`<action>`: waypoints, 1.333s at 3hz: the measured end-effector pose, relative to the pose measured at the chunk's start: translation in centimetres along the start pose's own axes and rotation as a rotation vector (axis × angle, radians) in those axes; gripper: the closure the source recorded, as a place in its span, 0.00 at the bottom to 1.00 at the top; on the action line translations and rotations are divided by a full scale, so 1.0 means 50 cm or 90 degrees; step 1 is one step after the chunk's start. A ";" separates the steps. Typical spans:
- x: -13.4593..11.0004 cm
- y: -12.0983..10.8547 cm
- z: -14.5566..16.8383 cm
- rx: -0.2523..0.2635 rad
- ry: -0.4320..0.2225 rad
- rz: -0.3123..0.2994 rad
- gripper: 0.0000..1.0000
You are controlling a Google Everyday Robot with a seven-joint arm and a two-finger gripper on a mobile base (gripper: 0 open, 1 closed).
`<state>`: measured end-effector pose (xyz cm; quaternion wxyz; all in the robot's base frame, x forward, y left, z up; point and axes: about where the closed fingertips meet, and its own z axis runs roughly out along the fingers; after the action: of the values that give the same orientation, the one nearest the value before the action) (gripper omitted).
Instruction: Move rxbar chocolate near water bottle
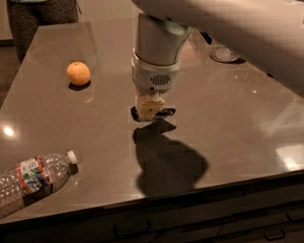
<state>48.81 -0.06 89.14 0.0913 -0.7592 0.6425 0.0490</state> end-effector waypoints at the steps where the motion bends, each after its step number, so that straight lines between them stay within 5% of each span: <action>1: -0.047 -0.011 -0.018 0.004 -0.022 -0.010 1.00; 4: -0.243 -0.006 -0.014 0.005 -0.082 -0.088 1.00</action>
Offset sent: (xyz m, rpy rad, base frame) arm -0.0053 0.0822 0.0338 0.1050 -0.0074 0.0816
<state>47.01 11.58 92.19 0.1387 -0.7965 0.5818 0.0886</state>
